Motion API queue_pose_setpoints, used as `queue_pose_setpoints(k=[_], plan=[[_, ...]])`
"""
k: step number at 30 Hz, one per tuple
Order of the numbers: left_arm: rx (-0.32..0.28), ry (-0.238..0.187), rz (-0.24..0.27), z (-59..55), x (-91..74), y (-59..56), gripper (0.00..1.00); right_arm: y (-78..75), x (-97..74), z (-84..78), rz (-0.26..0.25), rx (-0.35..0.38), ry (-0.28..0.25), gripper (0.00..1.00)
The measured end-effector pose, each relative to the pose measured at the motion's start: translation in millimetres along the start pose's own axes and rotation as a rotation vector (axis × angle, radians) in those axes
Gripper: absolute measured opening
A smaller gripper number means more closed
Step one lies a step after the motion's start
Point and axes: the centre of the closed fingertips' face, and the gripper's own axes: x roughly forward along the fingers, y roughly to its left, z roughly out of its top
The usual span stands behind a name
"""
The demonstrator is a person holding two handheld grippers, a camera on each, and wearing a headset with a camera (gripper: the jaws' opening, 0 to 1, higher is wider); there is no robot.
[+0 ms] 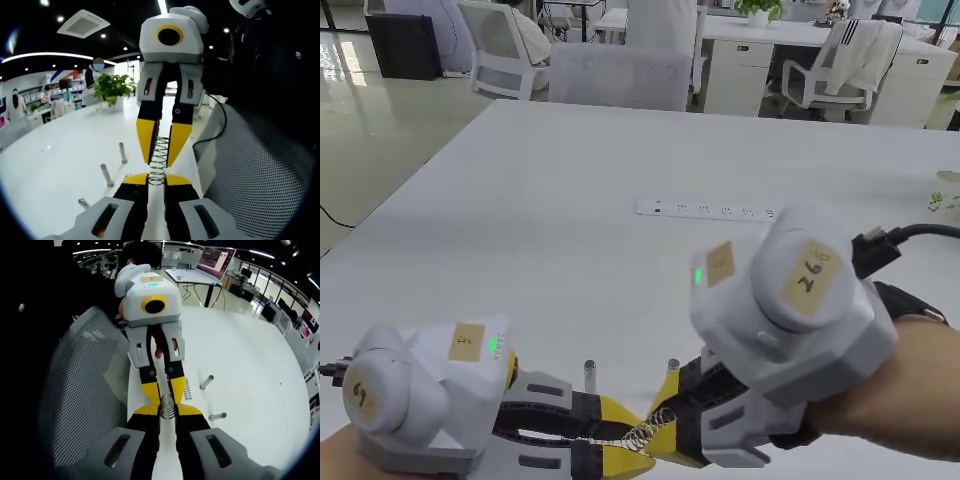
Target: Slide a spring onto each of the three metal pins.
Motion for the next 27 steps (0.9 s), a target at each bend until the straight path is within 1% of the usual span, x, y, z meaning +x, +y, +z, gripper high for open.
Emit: queue_pose_setpoints(k=[6,12,16,23,26,27], plan=[[-0.002,-0.008,0.000,0.6,0.0,0.7,0.03,-0.6,-0.9,2.3,-0.004,-0.003,0.011,0.08],[0.003,0.003,0.003,-3.1,0.7,1.2,0.03,-0.9,0.4,4.1,0.002,-0.003,0.031,0.08],[0.007,0.005,0.002,-3.6,0.8,1.0,0.03,-0.5,0.9,5.3,0.008,-0.011,0.044,0.08],[0.005,0.006,0.001,-4.1,1.0,-0.2,0.03,0.3,0.6,6.6,0.009,-0.017,0.048,0.08],[-0.006,0.022,-0.001,-8.0,1.4,-0.5,0.04,-0.6,-1.7,7.5,0.004,-0.013,0.045,0.08],[-0.013,0.025,-0.006,-9.1,1.6,-1.5,0.04,-3.1,-3.4,8.3,-0.007,-0.014,0.042,0.08]])
